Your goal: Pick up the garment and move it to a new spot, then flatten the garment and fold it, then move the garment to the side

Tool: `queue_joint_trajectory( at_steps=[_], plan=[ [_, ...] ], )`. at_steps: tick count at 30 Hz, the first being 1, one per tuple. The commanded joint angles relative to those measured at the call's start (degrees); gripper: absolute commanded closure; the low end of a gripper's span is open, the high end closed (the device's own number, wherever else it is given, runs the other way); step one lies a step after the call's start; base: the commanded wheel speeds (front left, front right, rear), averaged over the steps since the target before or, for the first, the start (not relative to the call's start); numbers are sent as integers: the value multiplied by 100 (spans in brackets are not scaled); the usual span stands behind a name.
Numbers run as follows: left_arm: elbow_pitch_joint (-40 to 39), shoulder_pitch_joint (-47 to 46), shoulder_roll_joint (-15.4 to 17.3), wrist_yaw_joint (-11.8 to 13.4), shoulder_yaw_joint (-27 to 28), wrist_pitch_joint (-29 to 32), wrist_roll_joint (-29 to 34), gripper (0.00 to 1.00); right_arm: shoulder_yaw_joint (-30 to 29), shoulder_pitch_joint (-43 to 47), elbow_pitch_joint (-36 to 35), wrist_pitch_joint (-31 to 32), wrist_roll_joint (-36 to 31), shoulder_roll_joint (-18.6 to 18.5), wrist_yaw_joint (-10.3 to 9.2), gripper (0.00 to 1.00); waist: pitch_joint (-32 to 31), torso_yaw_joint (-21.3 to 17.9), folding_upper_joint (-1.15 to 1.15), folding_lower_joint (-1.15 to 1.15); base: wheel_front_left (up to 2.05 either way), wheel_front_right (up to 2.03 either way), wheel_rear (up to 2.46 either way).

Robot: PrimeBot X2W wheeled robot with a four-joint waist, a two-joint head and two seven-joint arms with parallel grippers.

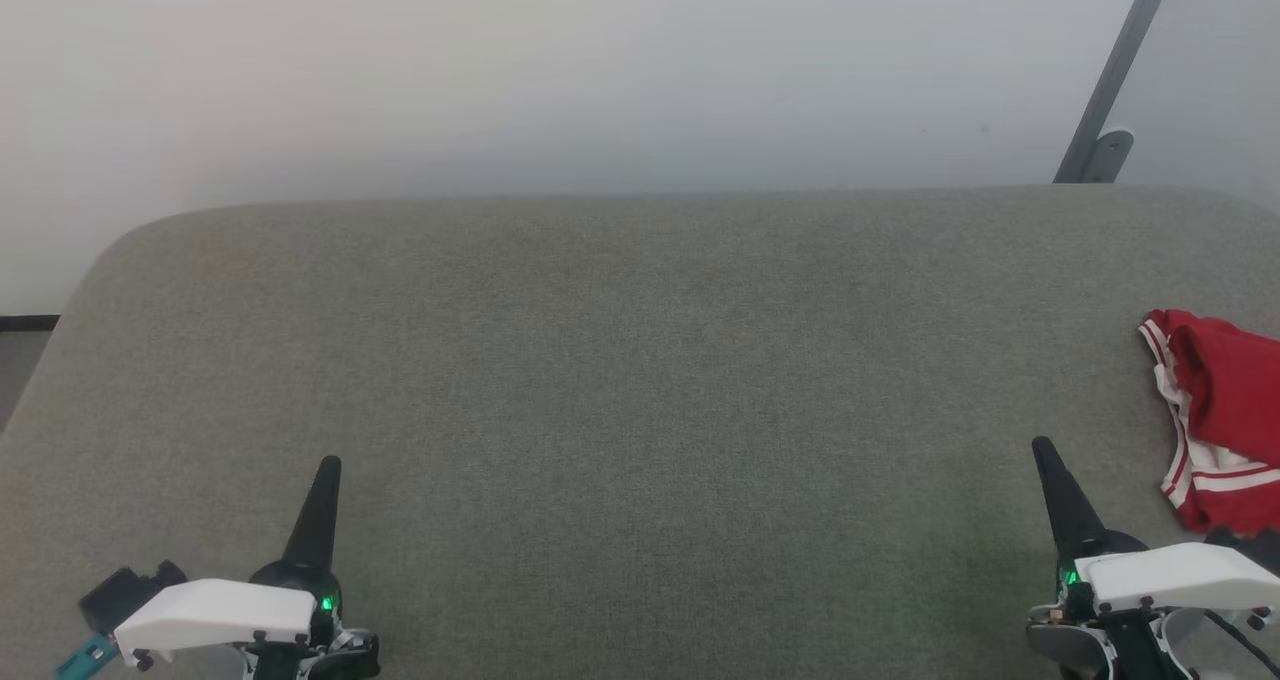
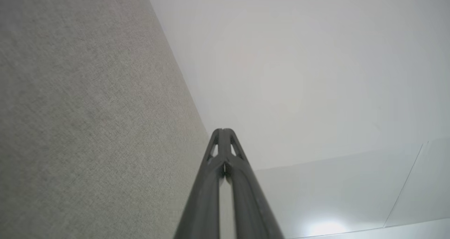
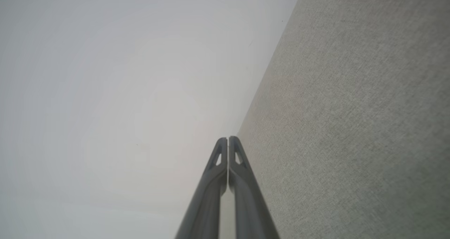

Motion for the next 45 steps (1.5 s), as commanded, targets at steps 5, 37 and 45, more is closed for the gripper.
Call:
queue_joint_trajectory(
  at_steps=[5,37,45],
  plan=[
    [-58,-159,-21,-12,-15,82,-288,100,-25,-136,-76,84,328,25,2,100,18,-13,0,0,0,0,0],
    [-91,-363,-146,-16,-57,382,-1334,100,-45,-256,-193,394,1506,79,2,100,116,-82,0,0,0,0,0],
    [-90,-363,-147,-16,-58,381,-1334,100,-44,-255,-190,390,1507,79,2,100,116,-82,0,0,0,0,0]
  ],
)
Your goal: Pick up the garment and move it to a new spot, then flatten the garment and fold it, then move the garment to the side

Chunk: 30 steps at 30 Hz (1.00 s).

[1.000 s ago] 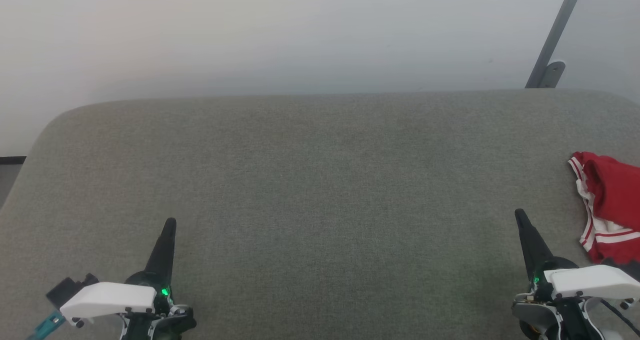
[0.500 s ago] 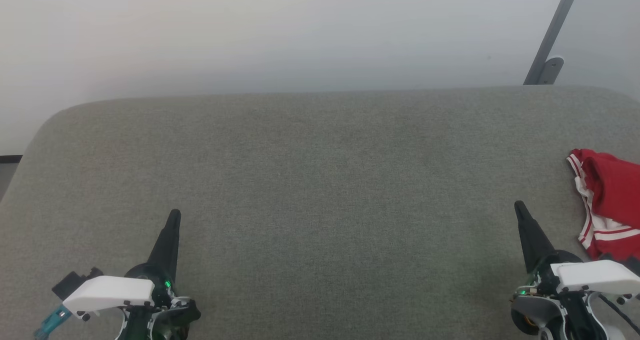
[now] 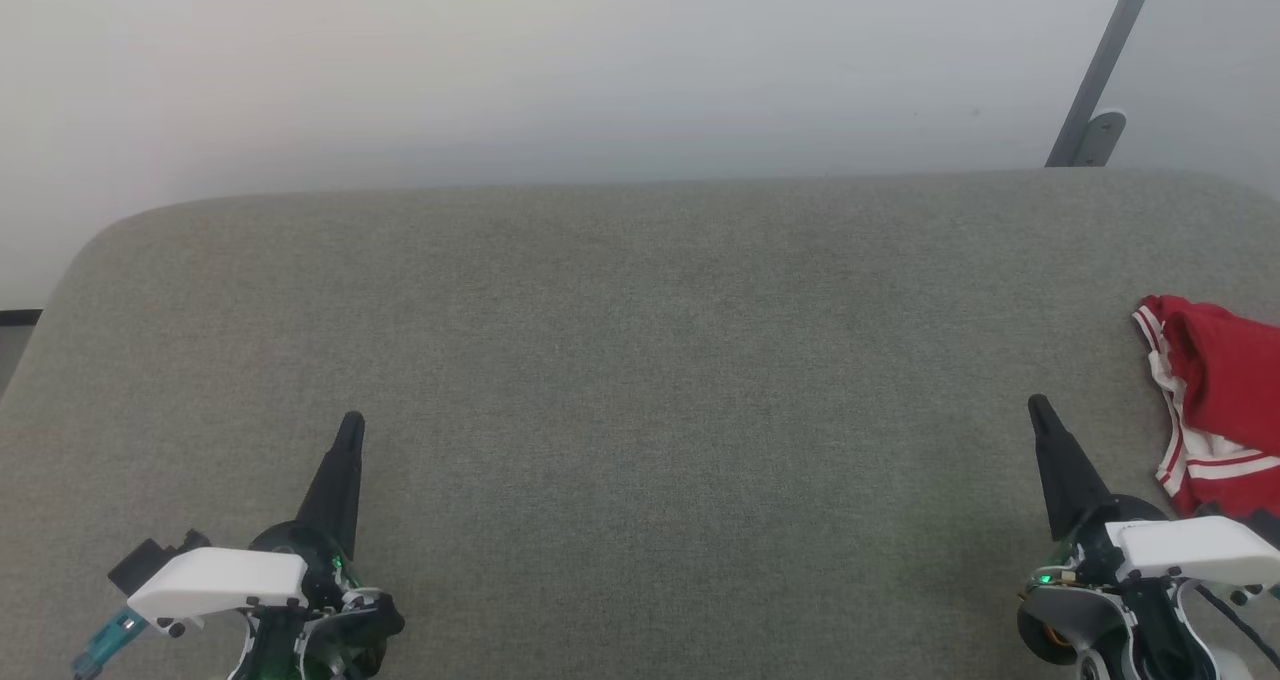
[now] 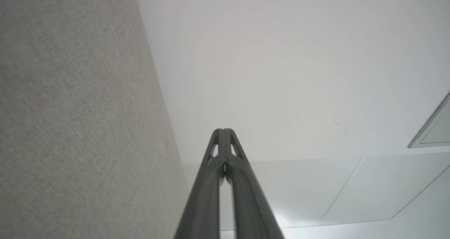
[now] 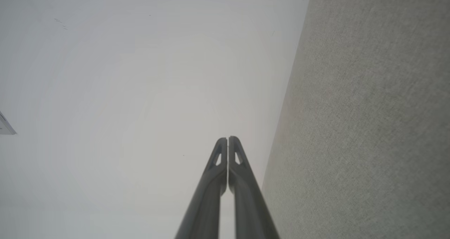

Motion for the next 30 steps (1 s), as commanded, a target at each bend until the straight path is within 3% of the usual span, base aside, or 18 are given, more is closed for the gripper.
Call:
queue_joint_trajectory(
  at_steps=[1,30],
  plan=[
    [-19,-68,-12,-16,2,16,-17,100,-12,-32,-20,19,21,23,2,100,0,0,0,0,0,0,0],
    [-20,-68,-12,-16,2,15,-18,100,-10,-31,-18,17,22,23,2,100,0,0,0,0,0,0,0]
  ],
)
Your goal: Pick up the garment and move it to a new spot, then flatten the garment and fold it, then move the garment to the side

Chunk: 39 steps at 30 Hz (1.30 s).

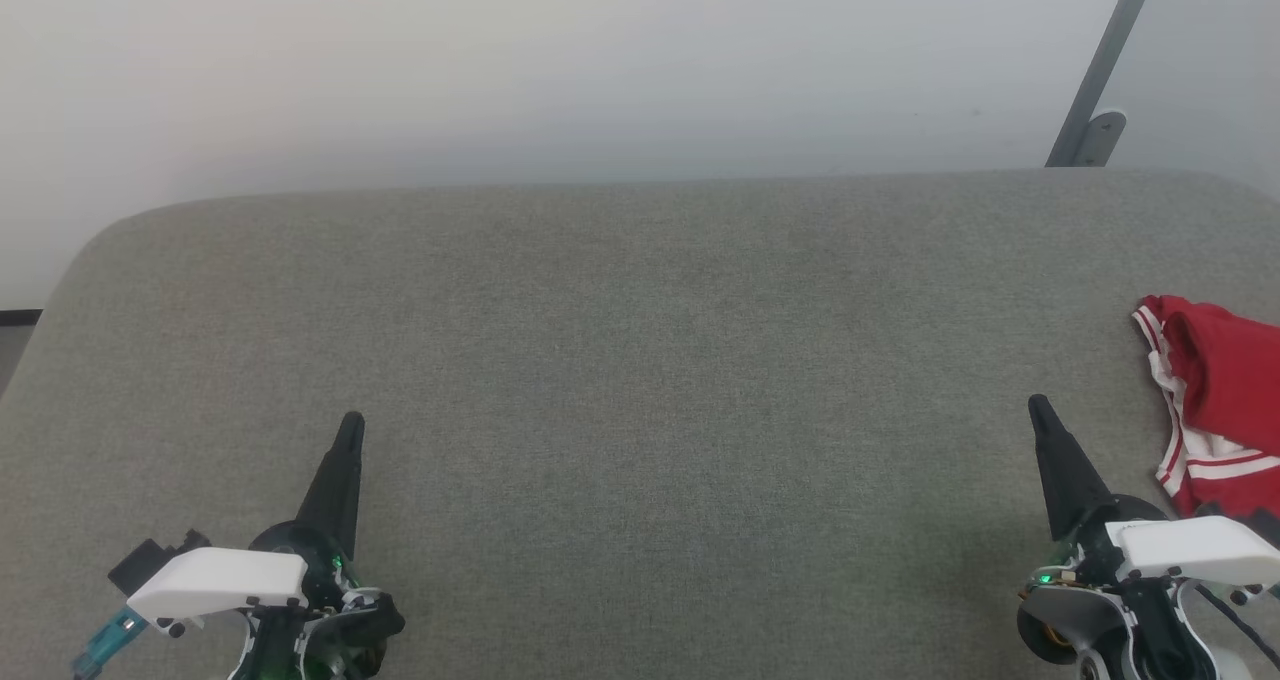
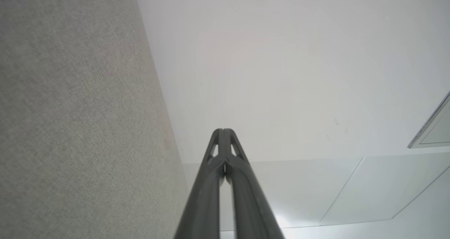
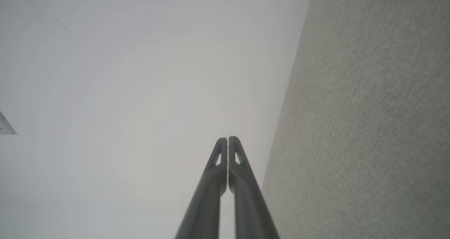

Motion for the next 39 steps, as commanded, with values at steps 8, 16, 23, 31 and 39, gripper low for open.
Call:
queue_joint_trajectory(
  at_steps=[8,16,23,31,39],
  plan=[
    [-19,-68,-13,-16,0,15,-18,100,-10,-31,-16,15,23,22,2,100,0,0,0,0,0,0,0],
    [-19,-68,-13,-16,1,15,-19,100,-10,-31,-16,15,23,22,2,100,0,0,0,0,0,0,0],
    [-19,-68,-13,-16,1,15,-19,100,-10,-31,-16,15,23,22,2,100,0,0,0,0,0,0,0],
    [-19,-68,-13,-16,1,14,-19,100,-9,-31,-16,15,23,22,2,100,0,0,0,0,0,0,0],
    [-19,-68,-13,-16,0,14,-19,100,-9,-31,-16,15,23,22,2,100,0,0,0,0,0,0,0]
  ],
)
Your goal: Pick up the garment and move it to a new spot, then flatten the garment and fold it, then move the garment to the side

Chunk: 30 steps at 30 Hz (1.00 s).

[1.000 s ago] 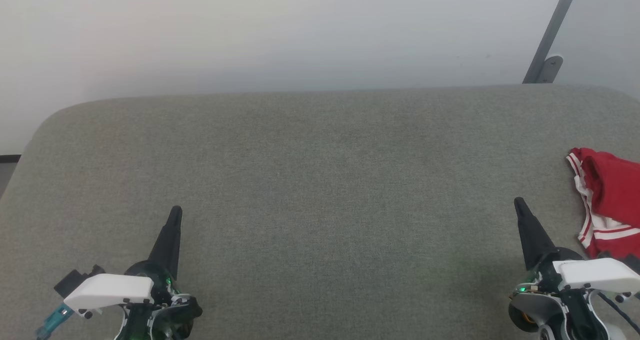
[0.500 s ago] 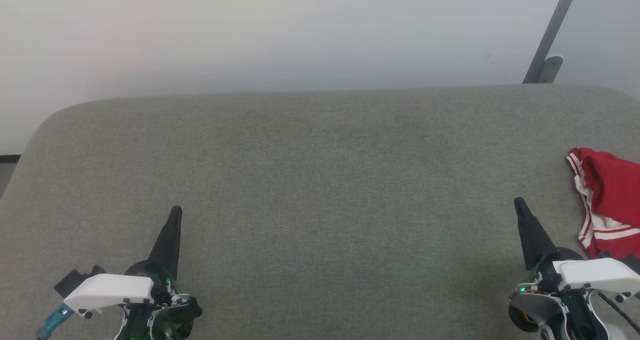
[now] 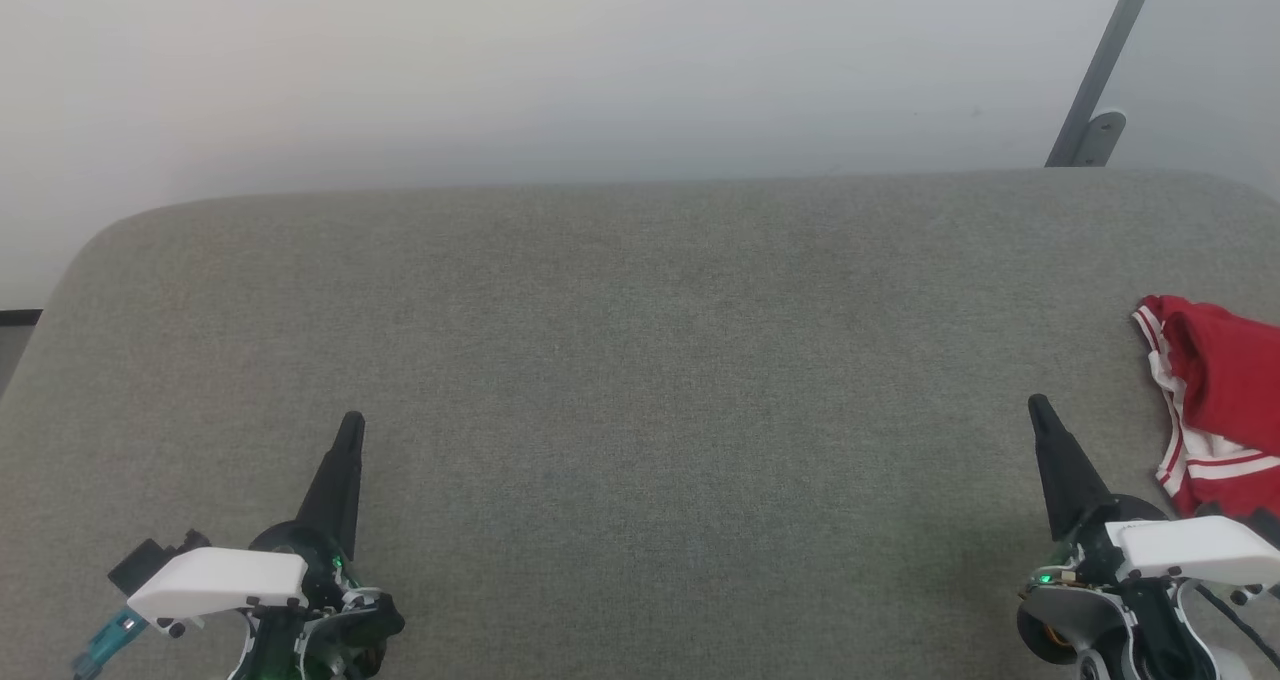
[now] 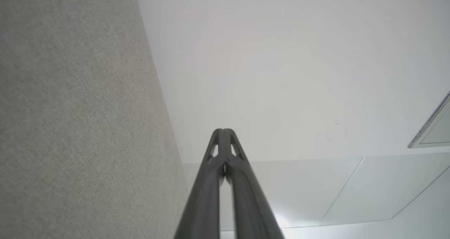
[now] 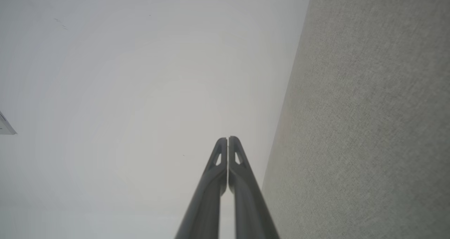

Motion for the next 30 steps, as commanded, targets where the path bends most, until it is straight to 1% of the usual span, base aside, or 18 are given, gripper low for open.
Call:
queue_joint_trajectory(
  at_steps=[1,30],
  plan=[
    [-19,-68,-12,-16,2,14,-19,100,-9,-31,-16,17,23,22,2,100,0,0,0,0,0,0,0],
    [-20,-68,-12,-16,3,14,-20,100,-9,-31,-16,16,24,22,2,100,0,0,0,0,0,0,0]
  ],
)
